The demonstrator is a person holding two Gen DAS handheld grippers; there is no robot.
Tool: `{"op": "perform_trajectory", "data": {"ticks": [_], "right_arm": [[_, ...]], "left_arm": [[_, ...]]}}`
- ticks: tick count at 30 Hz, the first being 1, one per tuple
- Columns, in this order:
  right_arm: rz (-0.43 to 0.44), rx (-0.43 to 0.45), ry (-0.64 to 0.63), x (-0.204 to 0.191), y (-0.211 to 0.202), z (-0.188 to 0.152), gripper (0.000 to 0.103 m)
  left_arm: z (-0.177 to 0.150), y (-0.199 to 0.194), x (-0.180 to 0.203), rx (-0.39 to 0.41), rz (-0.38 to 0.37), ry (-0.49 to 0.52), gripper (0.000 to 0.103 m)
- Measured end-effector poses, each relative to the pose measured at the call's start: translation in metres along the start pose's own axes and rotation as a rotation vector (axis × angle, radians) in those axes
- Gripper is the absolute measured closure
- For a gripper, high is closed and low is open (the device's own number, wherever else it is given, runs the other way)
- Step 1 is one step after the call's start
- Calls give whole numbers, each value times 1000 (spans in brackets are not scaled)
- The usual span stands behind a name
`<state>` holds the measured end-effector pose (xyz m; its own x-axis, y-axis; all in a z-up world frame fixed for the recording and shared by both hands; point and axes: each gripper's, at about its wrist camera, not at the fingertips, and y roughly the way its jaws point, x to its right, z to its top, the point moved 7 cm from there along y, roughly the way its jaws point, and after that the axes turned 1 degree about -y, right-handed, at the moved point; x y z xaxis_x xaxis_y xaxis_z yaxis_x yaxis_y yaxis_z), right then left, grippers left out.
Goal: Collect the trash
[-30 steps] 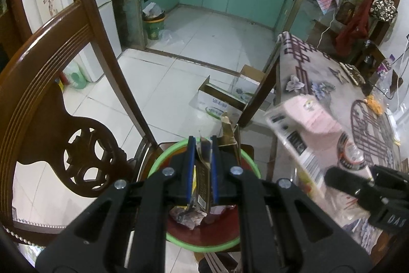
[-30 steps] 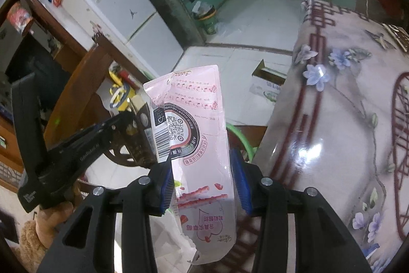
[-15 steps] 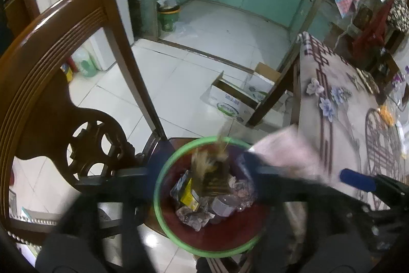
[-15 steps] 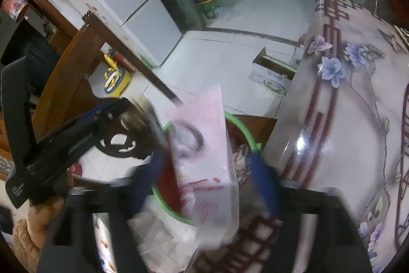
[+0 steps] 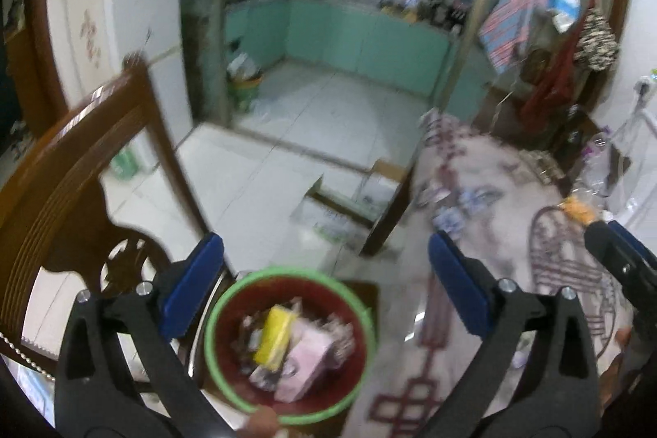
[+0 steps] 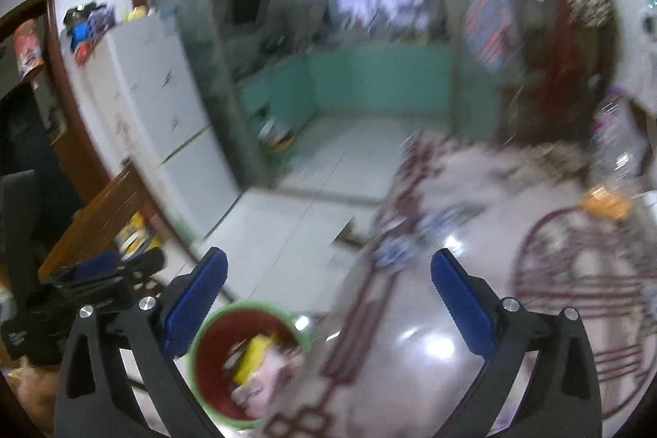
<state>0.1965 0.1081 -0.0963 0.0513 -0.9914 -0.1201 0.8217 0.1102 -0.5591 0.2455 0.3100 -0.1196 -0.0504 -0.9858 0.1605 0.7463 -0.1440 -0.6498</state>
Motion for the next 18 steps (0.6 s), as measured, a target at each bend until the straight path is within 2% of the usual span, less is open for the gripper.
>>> {"op": "perform_trajectory", "data": {"ticks": [2, 4, 7, 9, 10, 15, 18], "right_arm": [[-111, 117, -24, 24, -30, 5, 7], [-164, 178, -40, 41, -49, 8, 7], [-258, 173, -45, 78, -70, -1, 7], [-318, 211, -42, 98, -87, -9, 7], [-333, 238, -32, 112, -100, -14, 7], [-301, 170, 21, 167, -126, -27, 7], [-291, 149, 13, 196, -138, -34, 7]], "left_arm": [[6, -19, 30, 85, 1, 58, 5], [8, -33, 54, 122, 10, 101, 5], [6, -50, 91, 153, 39, 101, 5], [2, -61, 112, 183, 63, 105, 5], [-2, -67, 125, 194, 73, 102, 5], [-26, -82, 175, 155, 3, 76, 5], [-43, -89, 202, 136, 8, 75, 5]]}}
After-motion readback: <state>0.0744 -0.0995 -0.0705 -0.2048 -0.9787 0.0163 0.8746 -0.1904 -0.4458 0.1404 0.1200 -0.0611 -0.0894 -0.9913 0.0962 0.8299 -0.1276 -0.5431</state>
